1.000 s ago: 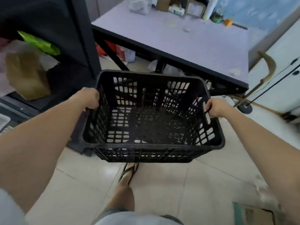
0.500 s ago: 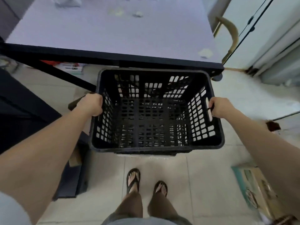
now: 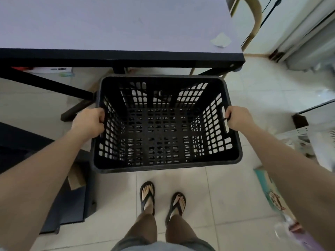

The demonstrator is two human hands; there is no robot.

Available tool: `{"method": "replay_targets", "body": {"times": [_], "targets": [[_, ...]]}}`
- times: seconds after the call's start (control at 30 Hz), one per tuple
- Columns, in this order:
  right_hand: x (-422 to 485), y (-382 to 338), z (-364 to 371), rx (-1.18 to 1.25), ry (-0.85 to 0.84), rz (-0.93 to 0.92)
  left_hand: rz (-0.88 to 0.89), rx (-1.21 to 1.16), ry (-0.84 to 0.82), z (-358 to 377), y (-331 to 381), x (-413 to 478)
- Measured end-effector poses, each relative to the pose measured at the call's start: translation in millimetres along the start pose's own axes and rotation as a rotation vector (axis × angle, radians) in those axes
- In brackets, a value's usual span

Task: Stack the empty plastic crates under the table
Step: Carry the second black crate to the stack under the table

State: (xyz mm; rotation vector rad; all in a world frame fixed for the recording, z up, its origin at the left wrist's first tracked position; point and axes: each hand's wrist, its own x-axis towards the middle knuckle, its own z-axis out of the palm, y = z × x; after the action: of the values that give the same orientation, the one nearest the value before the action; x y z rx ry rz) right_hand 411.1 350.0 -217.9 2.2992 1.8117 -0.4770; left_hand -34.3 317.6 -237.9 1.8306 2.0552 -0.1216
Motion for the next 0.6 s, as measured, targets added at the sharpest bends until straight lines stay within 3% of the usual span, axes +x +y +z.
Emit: {"method": "replay_targets", "body": {"times": [0.6], "targets": [[12, -9, 1, 0.092, -0.048, -0.001, -0.058, -0.001, -0.055, -13, -5, 14]]}}
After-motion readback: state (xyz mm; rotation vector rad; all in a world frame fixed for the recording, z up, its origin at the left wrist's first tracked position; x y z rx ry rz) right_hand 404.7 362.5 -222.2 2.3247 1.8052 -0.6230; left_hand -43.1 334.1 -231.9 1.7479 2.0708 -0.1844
